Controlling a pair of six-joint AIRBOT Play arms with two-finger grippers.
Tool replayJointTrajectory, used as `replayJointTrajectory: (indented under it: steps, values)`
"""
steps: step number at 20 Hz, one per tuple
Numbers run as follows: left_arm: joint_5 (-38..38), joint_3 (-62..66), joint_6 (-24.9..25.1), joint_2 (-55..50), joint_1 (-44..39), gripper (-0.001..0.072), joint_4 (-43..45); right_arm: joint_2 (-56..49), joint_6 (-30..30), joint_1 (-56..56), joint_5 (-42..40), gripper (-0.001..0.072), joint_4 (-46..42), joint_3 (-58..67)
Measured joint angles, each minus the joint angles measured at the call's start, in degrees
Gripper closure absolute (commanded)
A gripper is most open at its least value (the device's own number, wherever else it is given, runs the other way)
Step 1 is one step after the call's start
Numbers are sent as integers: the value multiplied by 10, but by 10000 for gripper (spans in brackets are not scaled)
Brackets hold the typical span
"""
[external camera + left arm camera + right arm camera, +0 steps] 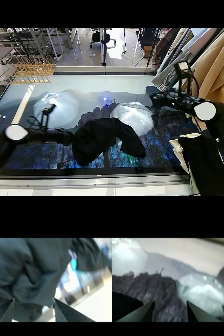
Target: Fold the clothes and pants, and hang the long-sleeved shirts on hangers.
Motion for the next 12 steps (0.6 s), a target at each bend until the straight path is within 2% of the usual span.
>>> replayJointTrajectory:
  steps: [1,3,6,9,12]
  values:
    - [-3,-6,12,-17,-20,196,-4,-1,10,-23,43,242,1,-10]
    - [-4,-14,27,-56,-56,162,-10,-2,4,-72,131,170,23,-45]
    - [28,-20,38,-114,-91,145,-26,-3,-33,-119,222,170,99,-125]
    - [47,-22,45,-157,-105,145,-45,-14,-59,-120,234,170,155,-196]
    - [44,-23,47,-180,-110,150,-54,-54,-69,-95,212,172,179,-232]
